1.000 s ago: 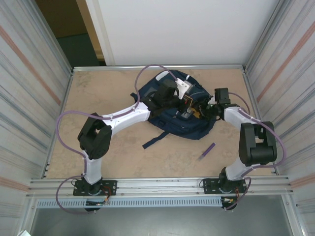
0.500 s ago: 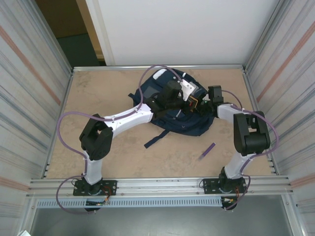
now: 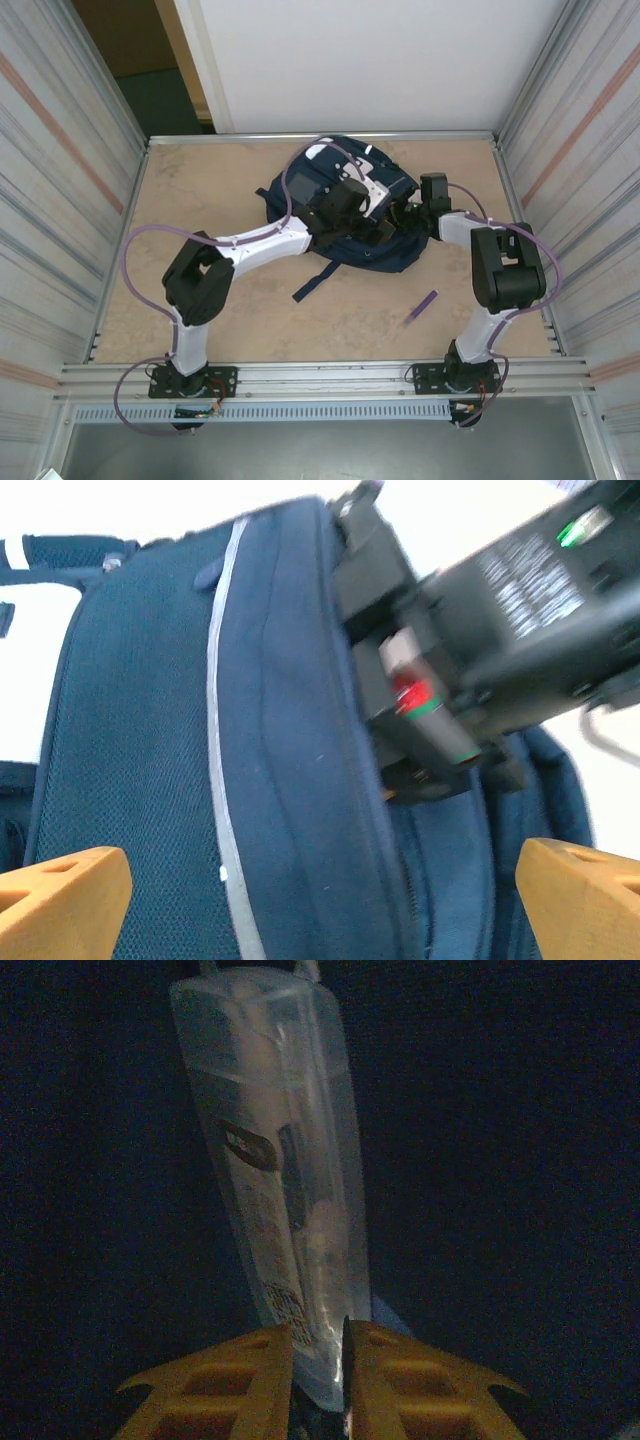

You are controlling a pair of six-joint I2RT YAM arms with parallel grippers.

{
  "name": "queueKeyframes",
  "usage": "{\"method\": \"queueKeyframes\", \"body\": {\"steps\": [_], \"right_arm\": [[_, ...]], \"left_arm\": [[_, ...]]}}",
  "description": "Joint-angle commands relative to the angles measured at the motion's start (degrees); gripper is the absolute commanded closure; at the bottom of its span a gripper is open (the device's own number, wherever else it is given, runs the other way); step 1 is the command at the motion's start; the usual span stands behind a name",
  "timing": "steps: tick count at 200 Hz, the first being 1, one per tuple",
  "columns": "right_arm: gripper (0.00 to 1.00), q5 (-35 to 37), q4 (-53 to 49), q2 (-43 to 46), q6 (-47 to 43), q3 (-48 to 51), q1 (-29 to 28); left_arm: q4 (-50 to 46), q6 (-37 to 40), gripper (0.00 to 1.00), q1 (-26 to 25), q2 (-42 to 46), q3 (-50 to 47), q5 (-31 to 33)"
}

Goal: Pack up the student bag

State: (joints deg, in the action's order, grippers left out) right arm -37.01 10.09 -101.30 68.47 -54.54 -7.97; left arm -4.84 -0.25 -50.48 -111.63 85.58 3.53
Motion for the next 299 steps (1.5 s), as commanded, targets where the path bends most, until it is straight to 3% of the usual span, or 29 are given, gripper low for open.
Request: {"method": "queueKeyframes", "body": {"steps": [1,14,42,80,105,127,164,203,260,299], "right_arm": [[0.79,-1.9,-2.5,3.4,-3.1,0.2,1.4],[0.78,-2.8,-4.0,3.8,-3.8,0.3,2.1],[0.61,1.0,-14.6,8.3,-9.0,1.6,4.1],[0.41,9.0,-34.4,20.2,-19.1,5.3,7.4],[0.38,23.6,-50.4,27.8,-21.7,6.4,5.0],[0.40,34.1,-58.6,32.5,-18.2,9.7,0.2],[0.38,39.9,-62.4,36.9,-11.9,16.4,-4.8],[0.40,34.2,-54.2,31.7,-12.7,20.8,-6.5],[0.74,32.6,-47.2,26.8,-13.1,22.2,-5.7],[0.86,27.2,-48.5,35.2,-13.3,21.3,-0.4]], "left_arm": [[3.2,4.5,0.01,-0.1,-3.5,1.0,4.4],[3.6,3.9,0.05,0.2,-5.9,2.2,8.2],[6.6,2.6,0.44,2.0,-7.4,2.6,11.7],[6.5,2.5,0.85,3.0,-6.3,3.8,6.3],[6.8,1.0,0.88,2.4,-5.0,4.1,4.0],[8.4,-0.8,0.95,2.5,-3.8,3.6,1.9],[7.5,-1.7,1.00,2.6,-3.4,6.0,-2.2],[7.6,-2.7,1.00,2.6,-3.3,6.6,-3.5],[7.9,-3.4,1.00,2.7,-1.1,4.0,-3.6],[7.7,-4.8,1.00,2.8,1.0,3.3,-7.1]]}}
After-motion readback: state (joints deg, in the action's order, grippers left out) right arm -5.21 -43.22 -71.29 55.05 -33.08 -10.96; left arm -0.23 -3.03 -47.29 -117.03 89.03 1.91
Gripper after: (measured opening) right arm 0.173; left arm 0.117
